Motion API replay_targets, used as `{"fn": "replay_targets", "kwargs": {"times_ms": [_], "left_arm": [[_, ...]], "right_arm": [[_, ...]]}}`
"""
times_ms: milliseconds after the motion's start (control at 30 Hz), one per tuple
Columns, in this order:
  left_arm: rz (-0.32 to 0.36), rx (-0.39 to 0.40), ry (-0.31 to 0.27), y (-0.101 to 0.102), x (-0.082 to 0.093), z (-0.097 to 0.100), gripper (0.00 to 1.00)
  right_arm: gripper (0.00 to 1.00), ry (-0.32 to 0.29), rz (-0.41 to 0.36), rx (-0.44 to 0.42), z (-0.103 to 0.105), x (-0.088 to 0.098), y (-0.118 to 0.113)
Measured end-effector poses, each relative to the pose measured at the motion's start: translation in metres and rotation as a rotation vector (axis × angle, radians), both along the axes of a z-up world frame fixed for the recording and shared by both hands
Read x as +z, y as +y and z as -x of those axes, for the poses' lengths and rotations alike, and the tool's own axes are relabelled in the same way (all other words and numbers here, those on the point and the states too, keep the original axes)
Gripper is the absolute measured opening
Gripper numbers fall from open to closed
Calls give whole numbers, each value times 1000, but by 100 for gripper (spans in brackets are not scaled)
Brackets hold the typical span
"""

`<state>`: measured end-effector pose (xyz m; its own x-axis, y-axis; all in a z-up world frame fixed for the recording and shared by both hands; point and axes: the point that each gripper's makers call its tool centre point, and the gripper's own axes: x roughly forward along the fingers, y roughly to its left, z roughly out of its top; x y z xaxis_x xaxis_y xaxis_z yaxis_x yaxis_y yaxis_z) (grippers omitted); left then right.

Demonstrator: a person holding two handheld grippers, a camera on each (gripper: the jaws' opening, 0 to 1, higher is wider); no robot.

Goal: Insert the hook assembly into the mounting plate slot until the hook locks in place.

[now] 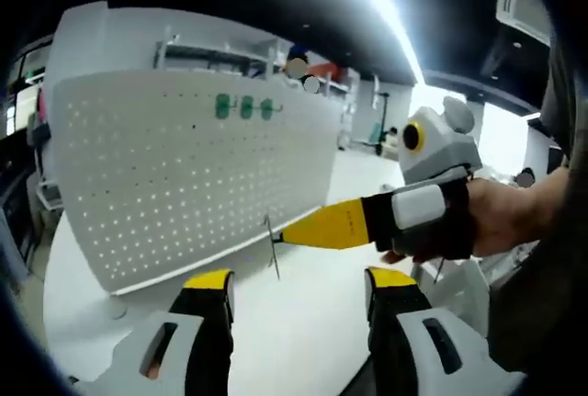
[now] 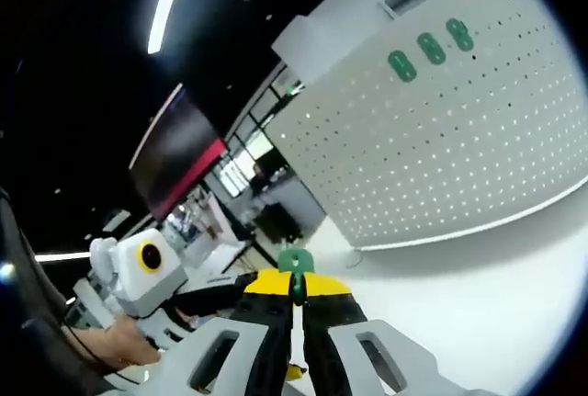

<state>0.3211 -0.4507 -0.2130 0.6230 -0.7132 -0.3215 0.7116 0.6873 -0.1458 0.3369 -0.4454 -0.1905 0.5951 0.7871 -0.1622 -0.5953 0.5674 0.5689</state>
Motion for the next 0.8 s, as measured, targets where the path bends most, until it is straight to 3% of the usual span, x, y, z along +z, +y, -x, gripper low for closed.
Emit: {"fn": "replay_targets", "kwargs": {"times_ms": [100, 233, 333, 467, 633, 800], "left_arm": [[37, -10, -34, -2, 8, 2, 68], [50, -15, -17, -4, 7, 4, 80], [101, -35, 28, -10, 9, 9, 88], [147, -56, 44, -17, 13, 13, 95], [147, -105, 68, -28, 12, 19, 100], [208, -92, 110, -28, 15, 20, 100]], "right_arm": [[0, -14, 12, 10, 1, 0, 1], [0, -31, 9, 24, 2, 3, 2], [0, -36, 12, 25, 1, 3, 1], [0, -46, 19, 31, 1, 3, 0], [0, -65, 45, 33, 2, 0, -3], [0, -111, 92, 30, 0, 0, -7]]}}
